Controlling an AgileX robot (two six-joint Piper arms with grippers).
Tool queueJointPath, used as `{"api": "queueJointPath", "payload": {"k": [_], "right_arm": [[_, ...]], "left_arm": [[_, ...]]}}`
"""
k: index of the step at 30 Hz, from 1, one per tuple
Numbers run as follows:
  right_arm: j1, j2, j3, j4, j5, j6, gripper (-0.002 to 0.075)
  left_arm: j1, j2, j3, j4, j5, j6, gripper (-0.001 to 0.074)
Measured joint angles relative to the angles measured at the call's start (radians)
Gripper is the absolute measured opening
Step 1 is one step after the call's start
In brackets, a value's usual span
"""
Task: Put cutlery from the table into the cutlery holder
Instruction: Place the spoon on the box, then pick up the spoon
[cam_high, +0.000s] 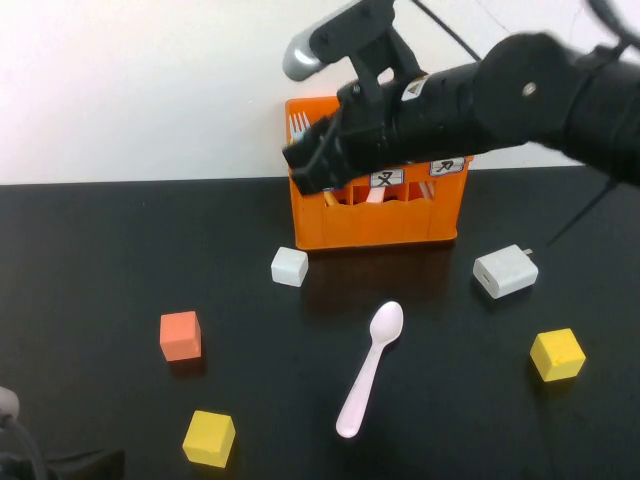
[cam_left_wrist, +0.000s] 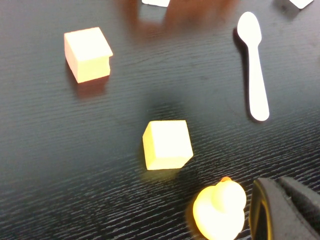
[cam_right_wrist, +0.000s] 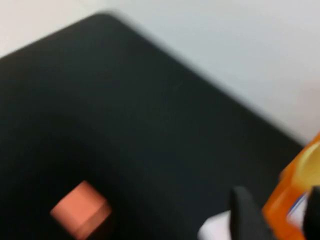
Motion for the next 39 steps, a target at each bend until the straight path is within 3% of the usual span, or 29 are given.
{"api": "queueJointPath", "payload": {"k": [4,7,11,18,29,39], "right_arm": [[0.0,-0.013,0.0,-0.006,0.229,0.0,0.0066],[0.002,0.024,0.0,-0.01,0.354,0.0,0.002],[0.002,0.074,0.0,-0.043,0.464,0.007,0.0005],[0.002,0.069,0.012,-0.258,0.588,0.099,0.0],[0.002,-0.094,0.206,-0.363,0.529,0.161,-0.0001],[0.002,-0.297,0.444,-0.386,0.463,0.207,-0.0002]], "left_arm": [[0.0,0.0,0.006,-0.002,0.0,0.0,-0.0002],[0.0,0.0,0.026,-0.004,-0.002,-0.005,-0.0002],[0.0,0.0,0.04,-0.014,0.0,-0.034,-0.0001],[0.0,0.084,-0.005,-0.136,0.036,-0.043,-0.0001],[0.0,0.345,-0.085,-0.171,-0.005,-0.029,-0.0001],[0.0,0.688,-0.379,-0.264,0.028,0.108,-0.0001]]}}
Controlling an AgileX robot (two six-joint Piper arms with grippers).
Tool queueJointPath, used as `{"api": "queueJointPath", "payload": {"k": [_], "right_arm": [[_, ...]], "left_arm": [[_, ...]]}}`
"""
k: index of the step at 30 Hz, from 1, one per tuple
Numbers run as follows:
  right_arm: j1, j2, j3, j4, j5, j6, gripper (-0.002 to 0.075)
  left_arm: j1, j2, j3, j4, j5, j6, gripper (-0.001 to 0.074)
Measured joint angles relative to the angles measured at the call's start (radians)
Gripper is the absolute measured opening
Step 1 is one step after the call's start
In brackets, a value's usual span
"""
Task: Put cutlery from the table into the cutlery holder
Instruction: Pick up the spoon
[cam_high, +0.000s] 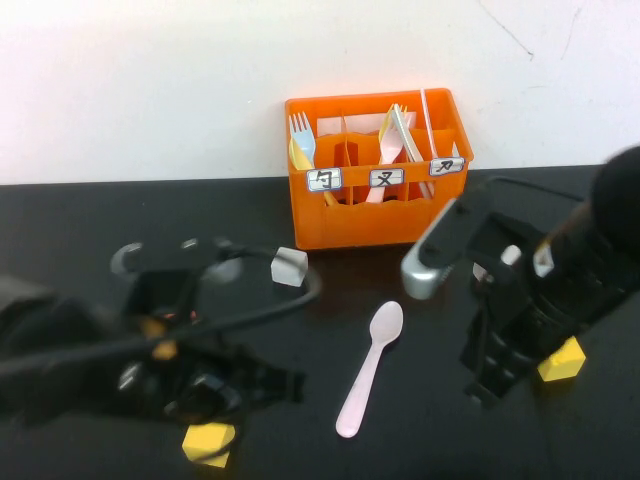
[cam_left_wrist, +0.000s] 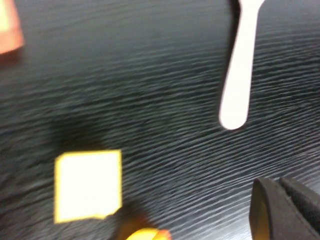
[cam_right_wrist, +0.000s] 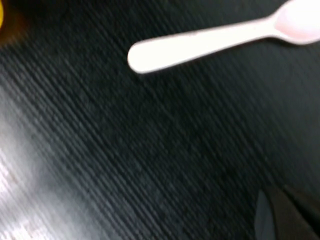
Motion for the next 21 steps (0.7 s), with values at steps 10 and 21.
{"api": "queueJointPath", "payload": {"k": [10,21], "right_arm": [[0.0,-0.183,0.184,-0.012,-0.053,0.021,-0.0002],[0.0,-0.287,0.321,-0.015,-0.086,0.023,-0.0002]], "left_arm": [[0.0,0.376,-0.27,-0.136,0.071,0.159,0.0125],[-0.002,0.672,-0.575,-0.1,0.208,0.211,0.0427]]}}
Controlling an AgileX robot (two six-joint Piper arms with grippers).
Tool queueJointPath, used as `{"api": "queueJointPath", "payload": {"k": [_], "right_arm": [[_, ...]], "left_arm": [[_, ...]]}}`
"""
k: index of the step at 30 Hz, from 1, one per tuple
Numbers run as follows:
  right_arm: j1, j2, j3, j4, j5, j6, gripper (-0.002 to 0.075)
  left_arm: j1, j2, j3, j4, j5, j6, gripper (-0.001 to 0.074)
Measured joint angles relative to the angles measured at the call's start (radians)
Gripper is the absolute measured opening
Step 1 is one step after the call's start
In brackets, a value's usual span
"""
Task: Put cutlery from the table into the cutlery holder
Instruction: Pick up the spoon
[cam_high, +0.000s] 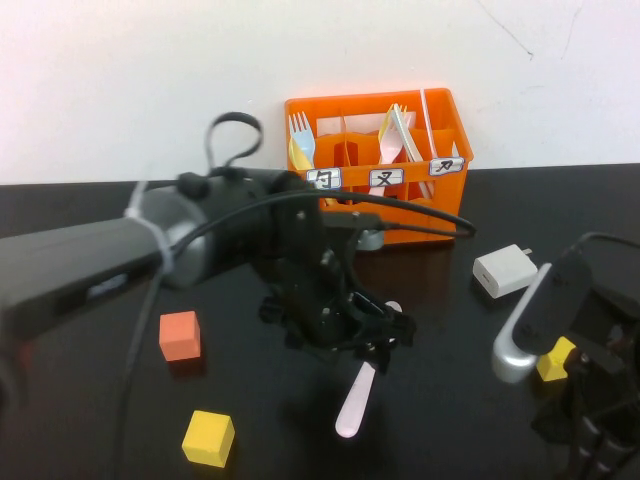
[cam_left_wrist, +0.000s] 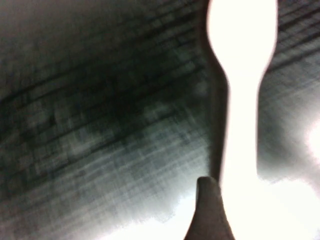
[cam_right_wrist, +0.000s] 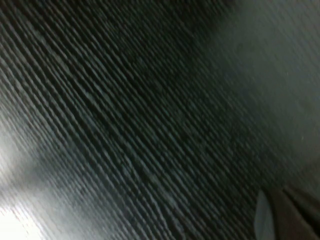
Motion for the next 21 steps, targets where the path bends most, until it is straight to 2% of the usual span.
{"api": "queueJointPath", "payload": {"k": [9,21], "right_arm": [[0.0,-0.007,0.017,-0.015,0.004,0.002,-0.0002],[0.0,-0.009,0.017,-0.016,0.0,0.02,-0.0002]], "left_arm": [[-0.057,0.133,-0.122,0.209,0.059,-0.045,0.0431],[-0.085,0.152,-0.128,0.233,0.042,-0.055,0.0432]]}}
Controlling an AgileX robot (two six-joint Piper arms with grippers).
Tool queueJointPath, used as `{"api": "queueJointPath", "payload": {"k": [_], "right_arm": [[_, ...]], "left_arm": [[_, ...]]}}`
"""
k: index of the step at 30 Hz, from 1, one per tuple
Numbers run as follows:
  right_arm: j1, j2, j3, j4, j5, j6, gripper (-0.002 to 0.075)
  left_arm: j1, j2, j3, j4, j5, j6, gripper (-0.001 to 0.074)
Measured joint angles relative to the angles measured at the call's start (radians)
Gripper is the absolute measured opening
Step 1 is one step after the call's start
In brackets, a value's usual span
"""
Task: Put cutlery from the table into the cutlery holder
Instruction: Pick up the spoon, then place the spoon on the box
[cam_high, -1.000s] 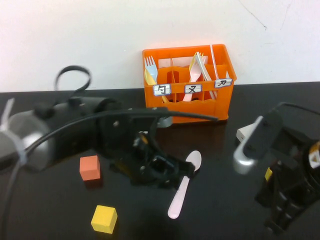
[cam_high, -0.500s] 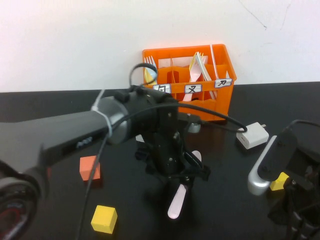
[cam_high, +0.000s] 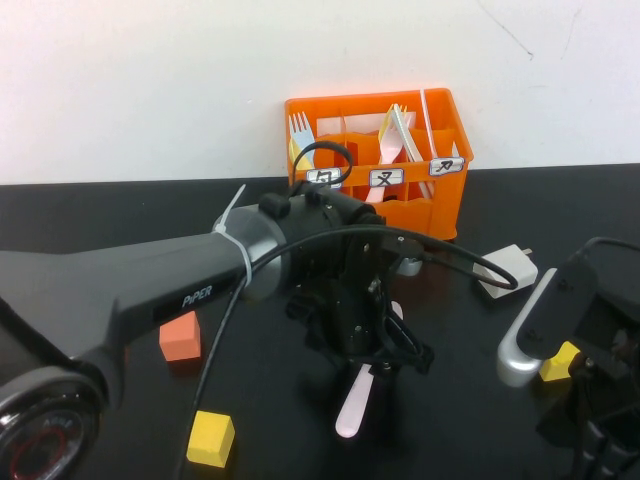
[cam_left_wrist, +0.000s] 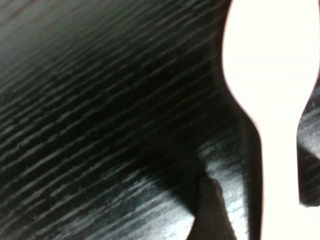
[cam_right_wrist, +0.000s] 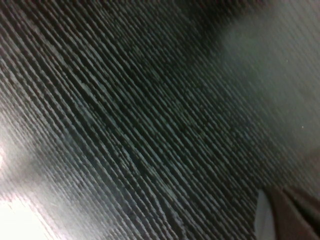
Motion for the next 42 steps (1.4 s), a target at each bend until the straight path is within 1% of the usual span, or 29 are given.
{"api": "queueJointPath", "payload": {"k": [4,6,8,12,13,20,24,28,30,33,37,42], "right_arm": [[0.0,0.0,0.0,0.0,0.0,0.0,-0.0002],[0.0,0.0,0.0,0.0,0.0,0.0,-0.0002],[0.0,0.0,0.0,0.0,0.0,0.0,-0.0002],[0.0,0.0,0.0,0.0,-0.002,0.002,-0.0002],[0.0,0.0,0.0,0.0,-0.004,0.004,-0.0002],[0.0,0.0,0.0,0.0,-0.011,0.004,-0.0002],[0.0,0.0,0.0,0.0,-0.018,0.005,-0.0002],[0.0,0.0,0.0,0.0,-0.018,0.005,-0.0002],[0.0,0.0,0.0,0.0,-0.018,0.009,-0.0002],[0.0,0.0,0.0,0.0,-0.023,0.018,-0.0002],[0.0,0.0,0.0,0.0,-0.052,0.029,-0.0002],[0.0,0.0,0.0,0.0,-0.057,0.038,-0.0002]], "left_arm": [[0.0,0.005,-0.007,0.002,0.0,0.0,0.0429],[0.0,0.006,-0.007,0.006,0.0,0.0,0.0404],[0.0,0.006,-0.007,0.014,-0.001,0.0,0.0342],[0.0,0.007,-0.007,0.019,-0.006,0.0,0.0139],[0.0,0.007,-0.007,0.019,-0.006,0.0,0.0109],[0.0,-0.006,-0.005,0.028,0.01,-0.002,0.0112],[0.0,-0.077,-0.003,0.063,0.02,-0.017,0.0112],[0.0,-0.183,-0.003,0.11,-0.019,-0.059,0.0112],[0.003,-0.236,-0.003,0.135,-0.063,-0.086,0.0112],[0.03,-0.299,-0.003,0.151,-0.169,-0.104,0.0112],[0.099,-0.341,-0.003,0.153,-0.363,-0.117,0.0112],[0.199,-0.33,-0.003,0.146,-0.56,-0.145,0.0112]]}}
